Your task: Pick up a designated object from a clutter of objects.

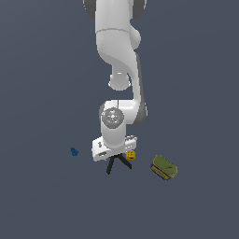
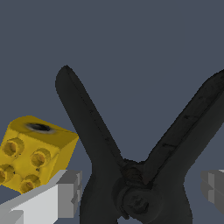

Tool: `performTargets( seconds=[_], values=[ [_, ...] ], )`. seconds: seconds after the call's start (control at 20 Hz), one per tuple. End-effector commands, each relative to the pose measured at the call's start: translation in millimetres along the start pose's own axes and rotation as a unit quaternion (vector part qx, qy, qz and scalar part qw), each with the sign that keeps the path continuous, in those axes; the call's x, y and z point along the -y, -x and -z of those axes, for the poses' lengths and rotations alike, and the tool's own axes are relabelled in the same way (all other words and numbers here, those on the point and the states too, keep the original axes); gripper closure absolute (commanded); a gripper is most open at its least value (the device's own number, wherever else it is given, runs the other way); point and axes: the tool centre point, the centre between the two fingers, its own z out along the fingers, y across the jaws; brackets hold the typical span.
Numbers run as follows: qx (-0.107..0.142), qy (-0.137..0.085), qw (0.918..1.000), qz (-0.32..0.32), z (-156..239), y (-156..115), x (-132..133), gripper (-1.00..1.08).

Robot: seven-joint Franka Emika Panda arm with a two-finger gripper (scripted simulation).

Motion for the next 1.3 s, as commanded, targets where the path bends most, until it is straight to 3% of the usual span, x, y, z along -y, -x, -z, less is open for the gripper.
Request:
performTargets(
  seconds=[0.0,0.1,0.15,0.6,0.65,1.25],
  values=[
    [0.008,-0.003,1.0,0.0,-15,6,2,-0.92],
    [0.008,-0.003,1.0,0.0,-16,5,2,-0.92],
    [0.008,-0.003,1.0,0.0,-16,5,2,1.08],
    [0.008,-0.003,1.0,0.0,-16,5,2,1.08],
    [-0.005,0.003,1.0,-0.001,4,-3,-4,1.08],
    [-0.004,0.003,1.0,-0.001,34,11,-5,1.08]
  ],
)
